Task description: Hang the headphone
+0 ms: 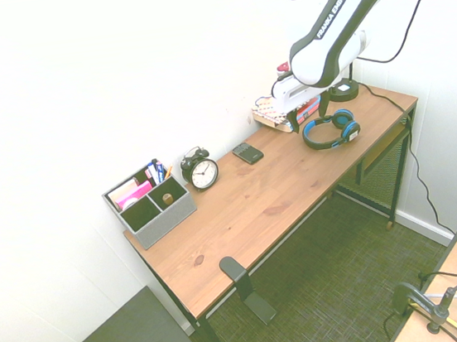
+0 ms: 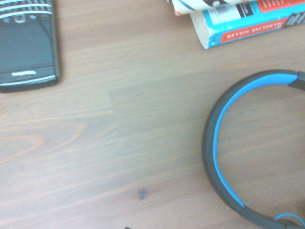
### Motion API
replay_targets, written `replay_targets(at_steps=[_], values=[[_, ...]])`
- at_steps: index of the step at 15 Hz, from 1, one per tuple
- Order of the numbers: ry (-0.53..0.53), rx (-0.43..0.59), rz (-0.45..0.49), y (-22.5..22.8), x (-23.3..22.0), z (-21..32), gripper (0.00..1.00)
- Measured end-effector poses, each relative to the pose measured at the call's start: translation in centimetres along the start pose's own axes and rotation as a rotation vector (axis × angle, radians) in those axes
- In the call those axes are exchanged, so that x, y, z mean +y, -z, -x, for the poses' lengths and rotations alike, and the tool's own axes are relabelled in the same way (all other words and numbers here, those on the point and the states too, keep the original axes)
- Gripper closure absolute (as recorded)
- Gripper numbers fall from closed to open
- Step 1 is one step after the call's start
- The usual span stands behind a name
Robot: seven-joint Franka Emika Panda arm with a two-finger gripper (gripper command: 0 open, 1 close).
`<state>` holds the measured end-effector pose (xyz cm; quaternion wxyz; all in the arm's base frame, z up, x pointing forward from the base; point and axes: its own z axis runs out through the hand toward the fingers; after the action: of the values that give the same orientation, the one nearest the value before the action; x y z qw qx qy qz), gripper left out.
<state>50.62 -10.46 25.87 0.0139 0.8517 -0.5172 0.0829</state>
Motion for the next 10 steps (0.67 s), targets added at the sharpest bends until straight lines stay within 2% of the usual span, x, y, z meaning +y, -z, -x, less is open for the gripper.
replay_targets(at_steps=[2, 3, 10], values=[[-0.014, -0.025, 0.000, -2.7, 0.3, -0.7, 0.00], [-0.014, -0.034, -0.005, -3.7, 0.2, -1.1, 1.00], [-0.004, -0.070, -0.024, -7.6, -0.6, -4.5, 1.00]])
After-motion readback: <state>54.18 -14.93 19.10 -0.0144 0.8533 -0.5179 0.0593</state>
